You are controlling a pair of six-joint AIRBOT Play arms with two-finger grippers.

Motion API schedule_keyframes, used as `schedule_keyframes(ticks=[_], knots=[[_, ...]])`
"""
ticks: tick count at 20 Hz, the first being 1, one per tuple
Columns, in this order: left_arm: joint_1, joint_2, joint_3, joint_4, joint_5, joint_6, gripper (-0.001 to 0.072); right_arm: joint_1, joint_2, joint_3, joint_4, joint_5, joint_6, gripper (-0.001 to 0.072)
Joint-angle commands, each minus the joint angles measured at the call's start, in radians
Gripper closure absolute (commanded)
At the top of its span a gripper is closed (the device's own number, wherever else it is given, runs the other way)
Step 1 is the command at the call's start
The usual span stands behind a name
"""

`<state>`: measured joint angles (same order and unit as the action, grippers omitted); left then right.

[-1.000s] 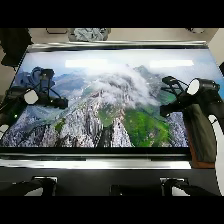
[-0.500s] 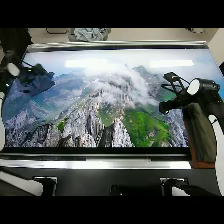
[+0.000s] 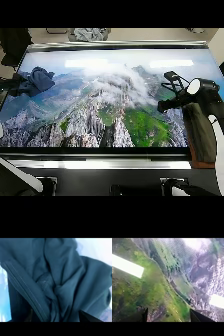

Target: Fold the shirts.

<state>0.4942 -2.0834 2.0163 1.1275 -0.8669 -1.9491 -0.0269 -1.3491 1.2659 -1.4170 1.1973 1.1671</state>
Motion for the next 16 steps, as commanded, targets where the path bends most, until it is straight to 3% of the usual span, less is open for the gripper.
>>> schedule_keyframes(ticks=[1, 4, 6, 7, 8, 9, 11, 12, 16], knots=[[-0.003, -0.092, 0.008, -0.198, 0.099, 0.092, -0.0013, 0.001, 0.0, 0.0, 0.027, 0.0, 0.009, 0.0087], [-0.033, -0.139, 0.008, -0.37, 0.182, 0.208, -0.0013, 0.001, 0.0, 0.0, 0.07, 0.005, 0.009, 0.0087], [-0.053, -0.149, 0.008, -0.406, 0.222, 0.251, -0.0013, 0.001, 0.0, 0.0, 0.092, 0.014, 0.009, 0.0087], [-0.059, -0.152, 0.008, -0.406, 0.225, 0.248, 0.0068, 0.001, 0.0, 0.0, 0.106, 0.024, 0.009, 0.0087], [-0.06, -0.153, 0.008, -0.406, 0.217, 0.247, 0.0466, 0.001, 0.0, 0.0, 0.124, 0.034, 0.009, 0.0087], [-0.06, -0.151, 0.008, -0.411, 0.202, 0.248, 0.0665, 0.001, 0.0, 0.0, 0.135, 0.045, 0.008, 0.0087], [-0.055, -0.136, 0.009, -0.459, 0.15, 0.255, 0.0675, 0.001, 0.0, 0.0, 0.141, 0.076, 0.007, 0.0087], [-0.056, -0.112, 0.009, -0.486, 0.126, 0.307, 0.0676, 0.001, 0.001, 0.0, 0.134, 0.092, -0.003, 0.0087], [-0.089, 0.115, 0.009, -0.526, -0.024, 0.647, 0.0677, 0.001, 0.053, 0.002, 0.043, 0.129, -0.027, 0.0087]])
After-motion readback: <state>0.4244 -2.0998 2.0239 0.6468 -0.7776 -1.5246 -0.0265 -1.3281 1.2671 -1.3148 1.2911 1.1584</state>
